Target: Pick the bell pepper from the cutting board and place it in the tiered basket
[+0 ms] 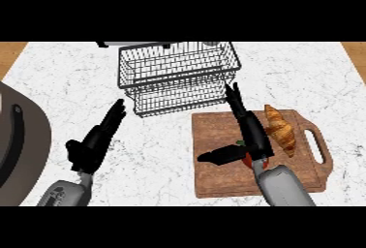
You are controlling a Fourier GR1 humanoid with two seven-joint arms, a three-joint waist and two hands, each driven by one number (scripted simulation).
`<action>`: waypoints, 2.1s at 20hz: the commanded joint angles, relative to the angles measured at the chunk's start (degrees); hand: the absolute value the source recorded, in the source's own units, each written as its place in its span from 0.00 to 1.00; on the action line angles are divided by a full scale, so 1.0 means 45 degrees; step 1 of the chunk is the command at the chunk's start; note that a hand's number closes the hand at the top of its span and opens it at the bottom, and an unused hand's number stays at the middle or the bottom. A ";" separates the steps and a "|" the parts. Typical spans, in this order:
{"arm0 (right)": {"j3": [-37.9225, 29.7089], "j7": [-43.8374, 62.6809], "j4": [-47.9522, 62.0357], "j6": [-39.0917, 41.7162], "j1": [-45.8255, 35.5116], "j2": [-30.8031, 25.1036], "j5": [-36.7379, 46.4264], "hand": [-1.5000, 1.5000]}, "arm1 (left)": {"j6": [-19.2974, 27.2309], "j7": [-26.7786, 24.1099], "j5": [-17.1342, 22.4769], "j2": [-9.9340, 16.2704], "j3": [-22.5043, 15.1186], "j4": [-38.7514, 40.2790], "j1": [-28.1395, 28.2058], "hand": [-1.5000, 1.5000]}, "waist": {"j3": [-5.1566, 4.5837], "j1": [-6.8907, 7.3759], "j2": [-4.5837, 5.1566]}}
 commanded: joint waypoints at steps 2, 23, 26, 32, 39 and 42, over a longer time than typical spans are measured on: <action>0.1251 -0.0292 -0.1258 -0.0885 -0.0223 0.1019 0.1384 0.00 | -0.0317 -0.0228 0.0168 -0.0209 0.0345 0.0400 -0.0106 0.50 | 0.0000 -0.0284 -0.0101; 0.3718 1.4113 -0.8178 1.0634 -0.4219 -0.5309 0.2595 0.00 | -0.0766 -0.0252 0.0218 0.0087 0.0604 0.0257 0.0270 0.50 | -0.0028 -0.0528 -0.0216; 0.3804 1.5613 -0.7637 1.0890 -0.4924 -0.4538 0.2185 0.00 | -0.0394 -0.0238 -0.0142 -0.0274 0.0424 0.0270 0.0082 0.50 | -0.0027 -0.0370 -0.0166; 0.3907 1.6001 -0.7068 0.9557 -0.5298 -0.3696 0.3594 0.00 | -0.1023 -0.0319 0.0024 0.0107 0.0732 0.0285 0.0243 0.50 | -0.0015 -0.0226 -0.0121; 0.5276 1.5520 -0.6598 0.9207 -0.2998 -0.4538 0.5609 0.00 | -0.0982 -0.0668 -0.0014 -0.0154 0.0897 0.0627 0.0224 0.50 | -0.0004 -0.0350 -0.0106; 0.4880 1.5086 -0.5461 0.9355 -0.3104 -0.3924 0.5684 0.00 | -0.1031 -0.0511 -0.0082 -0.0125 0.1008 0.0620 0.0040 0.50 | -0.0003 -0.0244 -0.0074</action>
